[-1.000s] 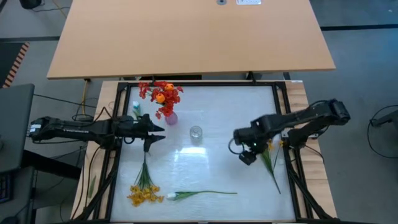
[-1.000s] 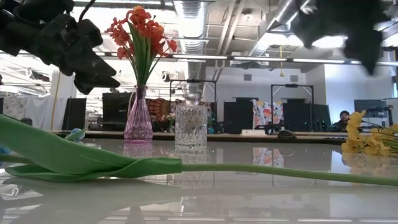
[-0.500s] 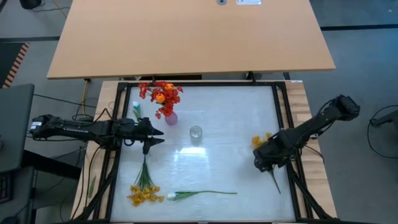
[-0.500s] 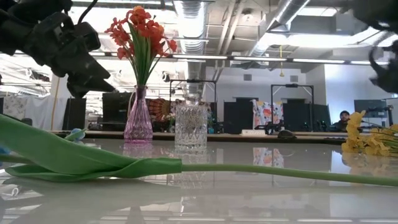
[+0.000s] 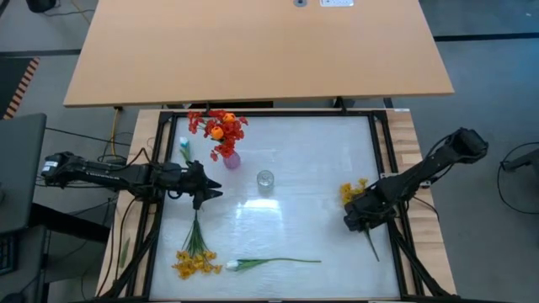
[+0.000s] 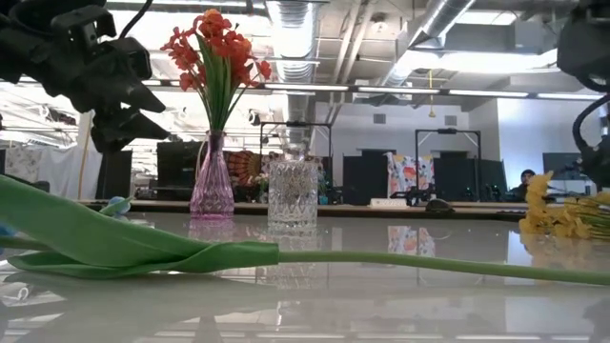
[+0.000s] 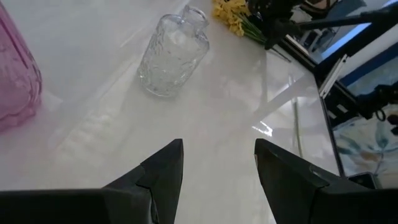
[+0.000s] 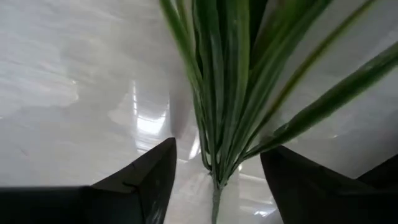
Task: Sort flowers into vase by color
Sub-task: Put the left yellow flowers into the transparent vase
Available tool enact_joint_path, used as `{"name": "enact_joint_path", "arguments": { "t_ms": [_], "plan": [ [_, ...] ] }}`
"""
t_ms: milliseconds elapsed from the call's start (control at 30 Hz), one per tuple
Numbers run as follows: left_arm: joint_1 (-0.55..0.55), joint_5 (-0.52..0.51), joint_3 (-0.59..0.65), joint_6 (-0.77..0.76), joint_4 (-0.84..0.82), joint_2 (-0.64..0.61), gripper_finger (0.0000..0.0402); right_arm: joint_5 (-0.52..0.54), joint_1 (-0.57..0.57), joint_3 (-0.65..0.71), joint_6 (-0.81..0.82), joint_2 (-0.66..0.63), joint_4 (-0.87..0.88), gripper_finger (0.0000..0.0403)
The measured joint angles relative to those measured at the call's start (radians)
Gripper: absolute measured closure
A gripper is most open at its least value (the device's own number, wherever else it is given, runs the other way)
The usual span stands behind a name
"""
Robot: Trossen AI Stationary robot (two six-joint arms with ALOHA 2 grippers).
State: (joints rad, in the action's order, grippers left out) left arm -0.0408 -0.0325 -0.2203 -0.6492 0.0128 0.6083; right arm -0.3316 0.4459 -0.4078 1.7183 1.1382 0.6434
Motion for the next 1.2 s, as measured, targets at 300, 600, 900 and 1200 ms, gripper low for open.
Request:
{"name": "enact_joint_path", "arguments": {
  "t_ms": [300, 600, 900, 1200],
  "plan": [
    [-0.021, 0.0, 0.0, -0.044, 0.001, 0.0, 0.0217, 0.185, -0.123, -0.069, -0.114, 0.003, -0.04, 0.0332],
    [-0.035, 0.217, 0.0, -0.071, -0.003, 0.0, 0.0217, 0.327, -0.313, -0.226, -0.501, 0.0, -0.318, 0.0369],
    [-0.035, 0.128, 0.0, -0.043, -0.004, 0.0, 0.0217, 0.452, -0.413, -0.293, -1.168, 0.017, -1.009, 0.0378],
    [-0.034, -0.215, 0.0, 0.024, -0.045, 0.004, 0.0217, 0.49, -0.501, -0.362, -1.5, 0.206, -1.339, 0.0379]
  ]
}}
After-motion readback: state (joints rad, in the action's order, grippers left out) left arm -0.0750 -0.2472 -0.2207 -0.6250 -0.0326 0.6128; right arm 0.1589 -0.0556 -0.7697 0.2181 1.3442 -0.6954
